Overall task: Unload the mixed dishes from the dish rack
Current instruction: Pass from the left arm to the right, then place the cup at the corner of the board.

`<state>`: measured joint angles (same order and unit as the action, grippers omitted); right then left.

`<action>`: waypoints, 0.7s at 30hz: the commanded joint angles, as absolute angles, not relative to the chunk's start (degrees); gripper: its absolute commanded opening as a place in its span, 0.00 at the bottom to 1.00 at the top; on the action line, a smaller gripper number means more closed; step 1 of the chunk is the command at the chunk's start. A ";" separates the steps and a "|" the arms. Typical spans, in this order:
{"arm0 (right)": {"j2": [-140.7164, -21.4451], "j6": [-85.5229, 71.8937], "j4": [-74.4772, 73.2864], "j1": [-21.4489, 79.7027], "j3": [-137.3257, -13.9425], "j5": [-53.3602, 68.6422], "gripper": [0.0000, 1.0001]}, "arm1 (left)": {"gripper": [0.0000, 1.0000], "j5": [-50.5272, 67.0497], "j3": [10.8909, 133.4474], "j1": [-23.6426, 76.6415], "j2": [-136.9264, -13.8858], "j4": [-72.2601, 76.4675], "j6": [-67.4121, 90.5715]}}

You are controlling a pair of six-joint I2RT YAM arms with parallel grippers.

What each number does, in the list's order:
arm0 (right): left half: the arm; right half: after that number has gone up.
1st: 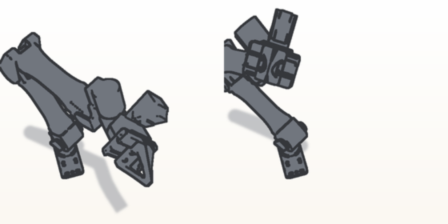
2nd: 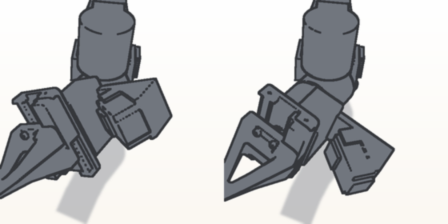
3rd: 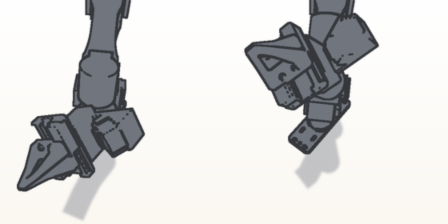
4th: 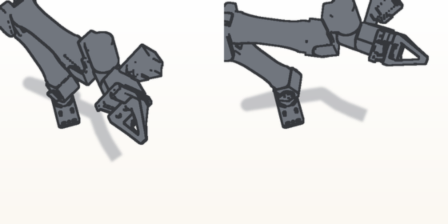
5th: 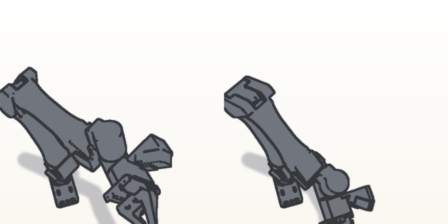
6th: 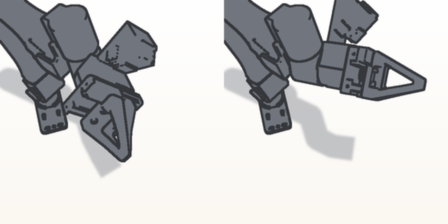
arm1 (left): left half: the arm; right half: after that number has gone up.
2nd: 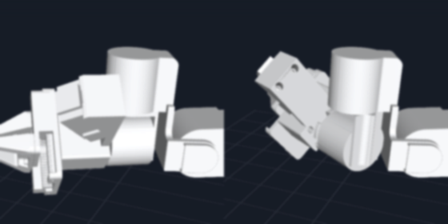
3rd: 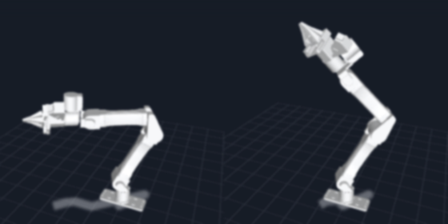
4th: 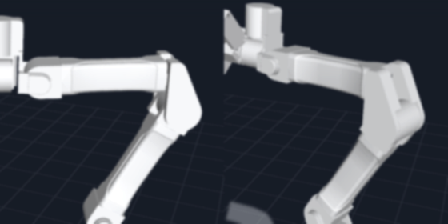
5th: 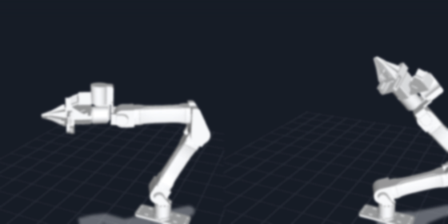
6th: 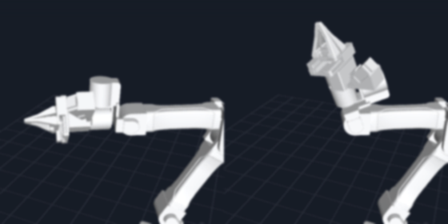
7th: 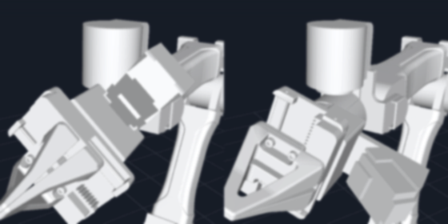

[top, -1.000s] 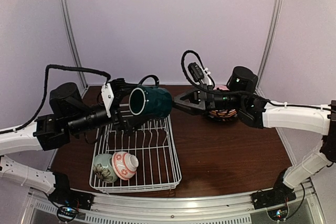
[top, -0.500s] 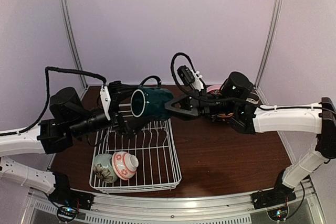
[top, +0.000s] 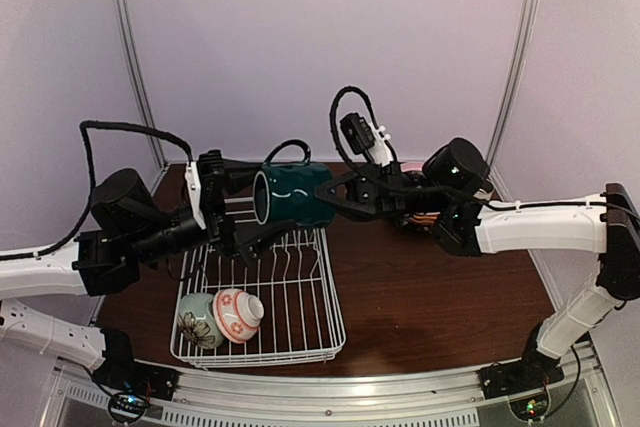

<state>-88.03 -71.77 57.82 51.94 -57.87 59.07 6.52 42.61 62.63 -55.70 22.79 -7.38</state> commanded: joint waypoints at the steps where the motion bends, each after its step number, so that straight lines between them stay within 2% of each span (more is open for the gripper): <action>1: -87.28 -72.13 55.71 52.47 -59.93 58.96 0.00 | 0.88 2.71 41.43 62.01 -53.70 27.34 -9.91; 4: -86.65 -70.00 51.36 51.97 -60.84 58.72 0.00 | 0.97 0.97 40.46 61.96 -52.62 27.33 -9.47; 9: -82.80 -62.77 39.60 48.43 -61.93 57.77 0.00 | 0.97 -4.59 39.90 61.97 -50.76 25.23 -8.18; 14: -77.27 -41.44 6.77 42.63 -66.72 52.06 0.00 | 0.97 -8.00 40.47 61.86 -50.19 21.37 -6.90; 17: -74.61 -32.05 -7.61 38.45 -68.01 48.16 0.00 | 0.97 -8.98 40.87 61.75 -50.27 20.06 -6.68; 21: -72.77 -18.64 -28.30 32.08 -70.63 36.25 0.00 | 0.97 -9.97 41.07 61.57 -50.81 19.90 -6.59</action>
<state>-75.55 -36.32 -4.99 36.45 -66.57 48.42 -7.31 39.77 62.06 -50.43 20.45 -7.09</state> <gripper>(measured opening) 0.060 0.974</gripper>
